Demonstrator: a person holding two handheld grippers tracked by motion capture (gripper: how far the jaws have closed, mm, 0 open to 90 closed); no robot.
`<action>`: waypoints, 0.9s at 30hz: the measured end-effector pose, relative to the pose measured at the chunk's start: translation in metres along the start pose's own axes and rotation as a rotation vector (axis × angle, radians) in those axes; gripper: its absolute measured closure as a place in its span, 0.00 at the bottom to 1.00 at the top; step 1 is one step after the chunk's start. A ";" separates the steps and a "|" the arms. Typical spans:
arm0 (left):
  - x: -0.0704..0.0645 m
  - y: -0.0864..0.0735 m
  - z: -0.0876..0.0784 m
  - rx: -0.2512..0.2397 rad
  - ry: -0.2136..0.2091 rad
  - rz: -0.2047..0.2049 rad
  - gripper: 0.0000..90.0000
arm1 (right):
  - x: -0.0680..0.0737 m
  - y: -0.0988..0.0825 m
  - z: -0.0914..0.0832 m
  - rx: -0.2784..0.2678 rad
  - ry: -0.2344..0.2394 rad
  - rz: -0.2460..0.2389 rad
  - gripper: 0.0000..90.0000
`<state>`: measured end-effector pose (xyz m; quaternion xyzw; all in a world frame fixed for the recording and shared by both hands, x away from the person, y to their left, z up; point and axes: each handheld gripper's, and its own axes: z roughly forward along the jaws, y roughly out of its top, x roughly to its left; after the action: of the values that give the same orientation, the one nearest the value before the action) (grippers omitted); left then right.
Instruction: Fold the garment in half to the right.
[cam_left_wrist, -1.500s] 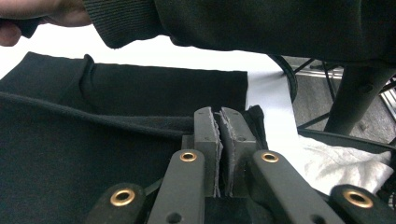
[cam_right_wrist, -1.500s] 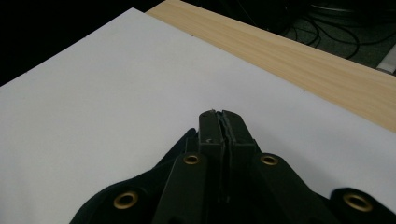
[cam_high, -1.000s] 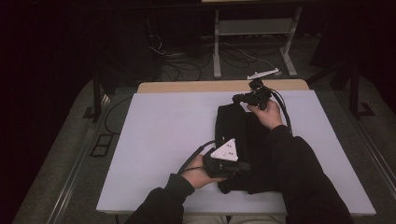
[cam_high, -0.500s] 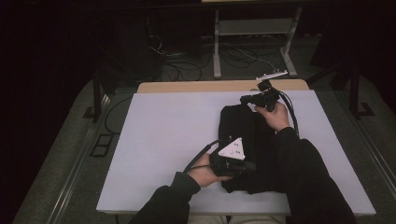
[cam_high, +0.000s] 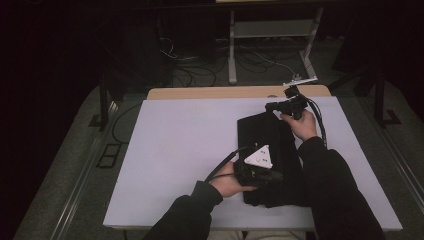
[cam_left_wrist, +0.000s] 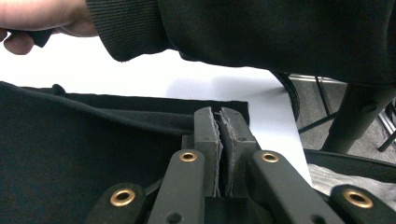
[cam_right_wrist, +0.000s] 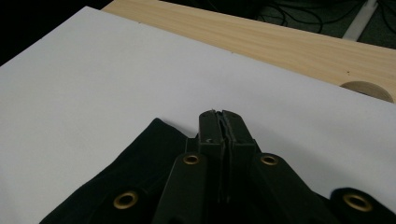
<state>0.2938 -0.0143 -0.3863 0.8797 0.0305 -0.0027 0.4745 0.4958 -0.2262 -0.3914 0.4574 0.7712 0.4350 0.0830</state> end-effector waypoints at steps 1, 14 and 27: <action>0.000 0.000 0.002 0.003 -0.002 0.001 0.94 | -0.001 -0.001 0.000 0.002 -0.001 0.001 0.96; 0.003 0.003 0.020 0.005 -0.009 -0.008 0.94 | -0.014 -0.007 0.000 0.016 -0.027 0.031 0.96; 0.004 0.005 0.034 0.021 -0.026 -0.007 0.94 | -0.027 -0.019 -0.002 0.023 -0.044 0.063 0.96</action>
<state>0.2990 -0.0447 -0.4012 0.8846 0.0273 -0.0163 0.4653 0.4975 -0.2522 -0.4117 0.4917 0.7594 0.4183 0.0812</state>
